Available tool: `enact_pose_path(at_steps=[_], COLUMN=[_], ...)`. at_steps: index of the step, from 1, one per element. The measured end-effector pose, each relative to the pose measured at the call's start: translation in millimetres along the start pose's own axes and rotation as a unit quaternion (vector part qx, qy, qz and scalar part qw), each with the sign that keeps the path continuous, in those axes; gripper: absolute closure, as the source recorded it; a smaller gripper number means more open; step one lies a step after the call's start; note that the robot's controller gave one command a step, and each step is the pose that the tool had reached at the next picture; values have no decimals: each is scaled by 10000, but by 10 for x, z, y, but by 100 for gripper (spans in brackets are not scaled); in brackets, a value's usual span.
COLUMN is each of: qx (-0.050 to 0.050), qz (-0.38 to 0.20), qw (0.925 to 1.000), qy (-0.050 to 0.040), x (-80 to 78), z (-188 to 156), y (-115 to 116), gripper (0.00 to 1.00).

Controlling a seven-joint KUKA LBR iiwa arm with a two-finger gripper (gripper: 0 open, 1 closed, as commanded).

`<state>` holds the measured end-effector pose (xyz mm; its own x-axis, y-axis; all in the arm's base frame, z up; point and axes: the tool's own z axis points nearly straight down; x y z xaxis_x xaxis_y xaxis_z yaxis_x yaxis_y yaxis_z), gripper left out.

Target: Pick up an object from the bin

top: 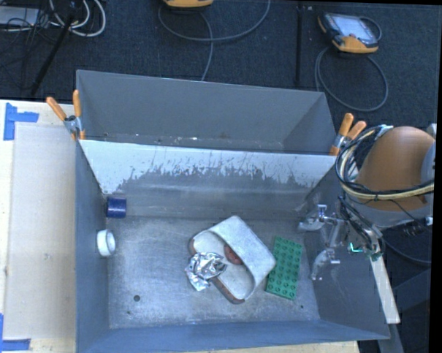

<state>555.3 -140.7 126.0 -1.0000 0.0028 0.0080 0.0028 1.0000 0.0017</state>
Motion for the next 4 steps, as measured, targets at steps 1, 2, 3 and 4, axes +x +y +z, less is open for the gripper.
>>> enact_pose_path(at_steps=[1,2,3,4], qx=[65,20,14,28], qz=[-2134,-3268,-3773,-3922], qw=[9769,9451,9261,9199], qy=[-135,-50,-30,-73], x=[42,13,229,145], z=[487,257,221,521], y=[211,402,228,215], gripper=[0,0,0,0])
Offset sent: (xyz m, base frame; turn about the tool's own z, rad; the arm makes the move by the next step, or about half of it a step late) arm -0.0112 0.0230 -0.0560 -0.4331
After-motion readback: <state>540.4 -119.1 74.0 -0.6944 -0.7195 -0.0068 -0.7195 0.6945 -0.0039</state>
